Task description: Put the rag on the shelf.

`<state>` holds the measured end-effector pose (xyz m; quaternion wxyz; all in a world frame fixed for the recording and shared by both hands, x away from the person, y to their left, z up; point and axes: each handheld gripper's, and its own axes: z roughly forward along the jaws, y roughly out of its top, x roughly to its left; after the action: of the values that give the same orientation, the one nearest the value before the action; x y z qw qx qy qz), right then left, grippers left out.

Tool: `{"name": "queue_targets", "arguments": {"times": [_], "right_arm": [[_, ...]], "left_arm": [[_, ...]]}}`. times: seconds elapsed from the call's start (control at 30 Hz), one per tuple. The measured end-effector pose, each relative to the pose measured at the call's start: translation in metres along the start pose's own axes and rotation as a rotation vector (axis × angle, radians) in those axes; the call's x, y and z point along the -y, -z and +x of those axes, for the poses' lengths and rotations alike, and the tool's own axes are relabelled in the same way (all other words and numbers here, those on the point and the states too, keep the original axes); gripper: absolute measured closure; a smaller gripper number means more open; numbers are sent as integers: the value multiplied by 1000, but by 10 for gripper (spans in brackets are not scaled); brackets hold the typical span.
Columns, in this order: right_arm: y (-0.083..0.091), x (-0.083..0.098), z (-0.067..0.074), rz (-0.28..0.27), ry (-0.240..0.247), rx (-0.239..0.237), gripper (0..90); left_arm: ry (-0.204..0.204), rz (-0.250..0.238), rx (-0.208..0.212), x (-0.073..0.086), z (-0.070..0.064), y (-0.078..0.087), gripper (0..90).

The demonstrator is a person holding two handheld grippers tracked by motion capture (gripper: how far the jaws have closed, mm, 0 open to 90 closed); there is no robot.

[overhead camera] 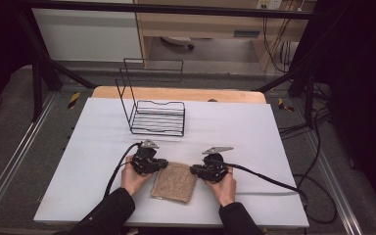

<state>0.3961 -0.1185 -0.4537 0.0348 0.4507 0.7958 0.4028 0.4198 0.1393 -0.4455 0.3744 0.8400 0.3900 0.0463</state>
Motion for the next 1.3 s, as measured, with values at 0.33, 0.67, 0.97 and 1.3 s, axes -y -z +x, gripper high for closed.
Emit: {"name": "queue_targets", "arguments": {"times": [0.33,0.67,0.97,1.3], "right_arm": [[14,-5,3,-70,38,-39,851],[43,-18,19,-173,123,-83,855],[58,-24,23,-230,167,-83,859],[76,-30,29,-298,214,-71,859]], "left_arm": [[27,-86,31,0,0,20,844],[-1,-199,35,-3,-11,54,844],[-27,-262,28,-6,-24,71,845],[-49,-337,10,-11,-37,85,845]]}}
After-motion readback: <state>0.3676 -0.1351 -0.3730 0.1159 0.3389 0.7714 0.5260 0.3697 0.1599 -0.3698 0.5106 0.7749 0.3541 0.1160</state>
